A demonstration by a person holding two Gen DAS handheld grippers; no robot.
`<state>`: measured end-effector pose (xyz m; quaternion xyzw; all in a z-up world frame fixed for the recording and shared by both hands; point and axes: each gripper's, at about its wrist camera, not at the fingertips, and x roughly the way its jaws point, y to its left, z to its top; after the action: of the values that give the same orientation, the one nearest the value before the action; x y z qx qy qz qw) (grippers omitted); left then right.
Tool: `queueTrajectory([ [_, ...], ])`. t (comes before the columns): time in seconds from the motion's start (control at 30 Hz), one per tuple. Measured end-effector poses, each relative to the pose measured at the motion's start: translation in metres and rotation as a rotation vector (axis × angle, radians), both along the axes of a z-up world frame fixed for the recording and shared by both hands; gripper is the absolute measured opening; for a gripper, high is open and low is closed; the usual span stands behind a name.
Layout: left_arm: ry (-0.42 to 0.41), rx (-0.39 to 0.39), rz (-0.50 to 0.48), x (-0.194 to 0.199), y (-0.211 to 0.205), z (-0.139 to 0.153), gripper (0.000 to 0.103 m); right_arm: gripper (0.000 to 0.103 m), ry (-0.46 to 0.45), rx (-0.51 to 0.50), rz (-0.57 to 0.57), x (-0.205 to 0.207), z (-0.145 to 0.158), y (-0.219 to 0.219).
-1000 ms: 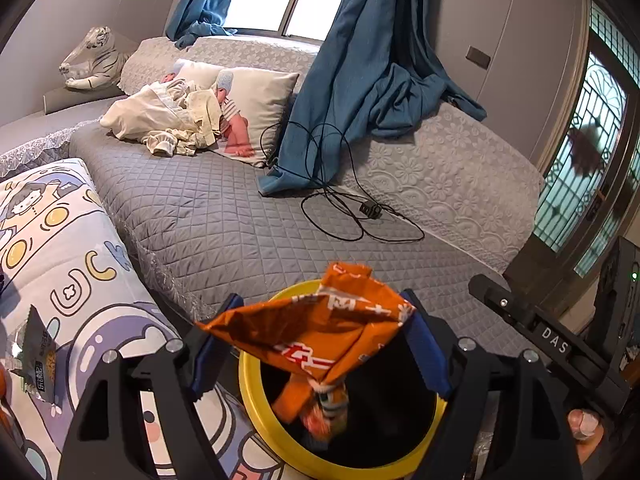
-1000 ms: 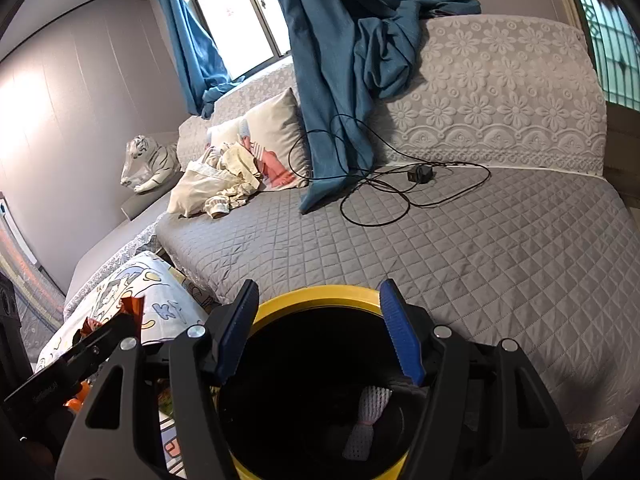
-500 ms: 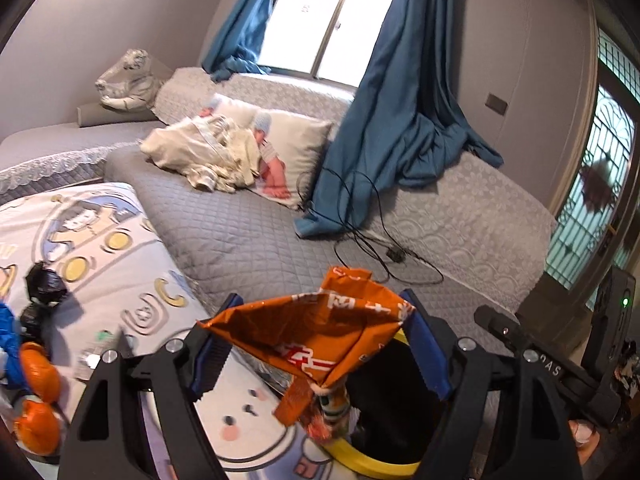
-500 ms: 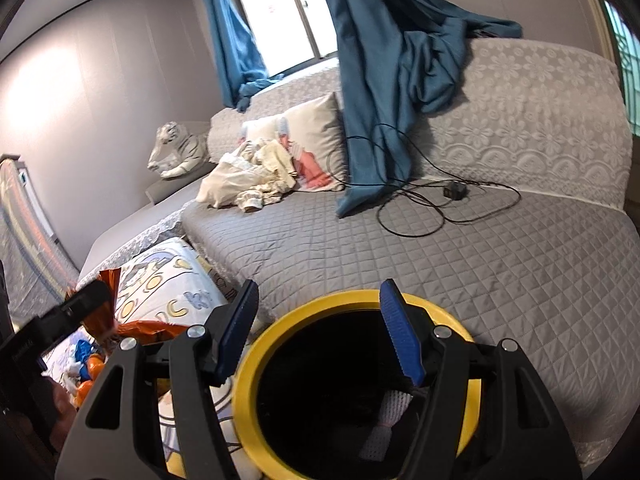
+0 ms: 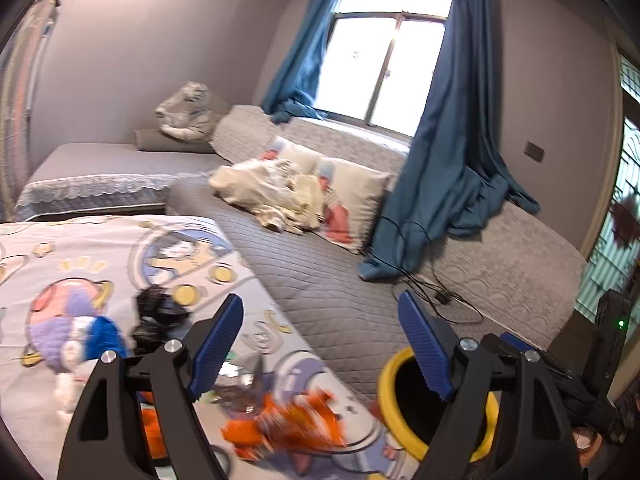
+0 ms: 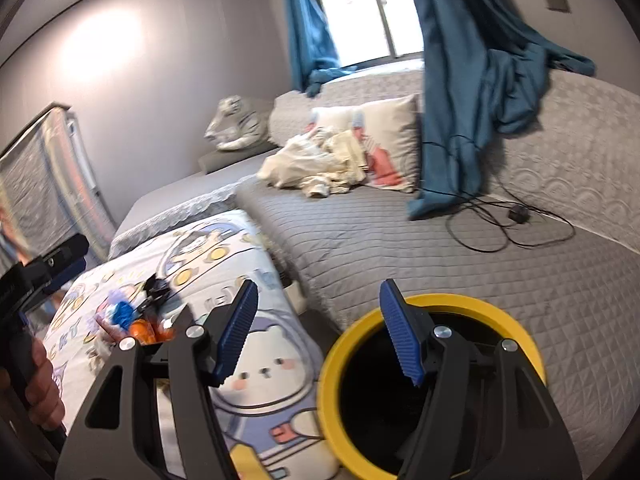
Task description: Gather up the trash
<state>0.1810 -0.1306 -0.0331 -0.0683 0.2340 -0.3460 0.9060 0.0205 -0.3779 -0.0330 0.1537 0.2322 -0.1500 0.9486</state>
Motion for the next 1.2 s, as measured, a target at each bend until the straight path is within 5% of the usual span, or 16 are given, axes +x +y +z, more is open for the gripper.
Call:
queueTrajectory([
  [0.67,0.014,0.112,0.364,0.047,0.185,-0.020,0.081,0.066,0.086,-0.078,0.330,0.048,-0.005,0.114],
  [1.2,0.141,0.320,0.445,0.100,0.233,-0.094,0.085,0.069,0.264,-0.123,0.533,0.060,-0.060,0.179],
])
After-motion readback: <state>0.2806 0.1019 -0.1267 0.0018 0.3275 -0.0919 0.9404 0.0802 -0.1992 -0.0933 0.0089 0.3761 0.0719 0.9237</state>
